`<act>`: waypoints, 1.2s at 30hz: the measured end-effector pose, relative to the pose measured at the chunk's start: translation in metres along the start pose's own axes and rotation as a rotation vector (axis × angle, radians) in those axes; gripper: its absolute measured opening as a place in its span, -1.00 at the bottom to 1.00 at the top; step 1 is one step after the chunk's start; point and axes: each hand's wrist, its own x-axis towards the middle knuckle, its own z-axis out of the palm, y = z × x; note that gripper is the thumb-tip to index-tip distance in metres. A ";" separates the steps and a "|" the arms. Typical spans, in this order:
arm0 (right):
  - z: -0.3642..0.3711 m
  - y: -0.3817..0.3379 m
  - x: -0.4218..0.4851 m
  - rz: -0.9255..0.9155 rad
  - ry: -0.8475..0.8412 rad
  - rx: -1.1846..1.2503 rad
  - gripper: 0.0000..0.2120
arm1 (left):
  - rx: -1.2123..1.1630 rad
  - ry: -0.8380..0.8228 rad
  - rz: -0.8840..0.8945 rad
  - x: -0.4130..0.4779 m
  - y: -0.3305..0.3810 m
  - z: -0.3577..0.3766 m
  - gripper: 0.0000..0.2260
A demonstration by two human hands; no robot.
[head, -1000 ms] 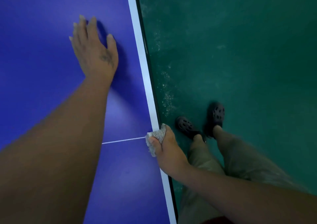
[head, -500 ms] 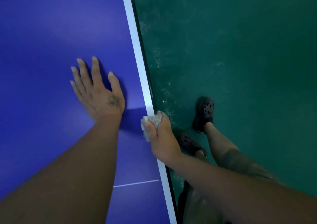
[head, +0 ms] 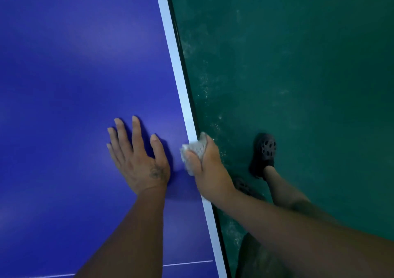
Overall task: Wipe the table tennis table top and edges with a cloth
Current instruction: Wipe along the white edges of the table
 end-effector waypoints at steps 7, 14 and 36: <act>0.002 -0.001 -0.011 0.109 -0.014 -0.065 -0.36 | -0.002 -0.036 0.002 0.002 0.001 -0.003 -0.50; -0.012 -0.089 0.095 0.038 -0.021 -0.025 -0.40 | -0.018 -0.037 0.004 0.002 0.001 -0.003 -0.50; -0.023 -0.118 0.121 0.123 -0.065 -0.135 -0.52 | 0.006 -0.113 -0.021 0.003 -0.001 -0.003 -0.48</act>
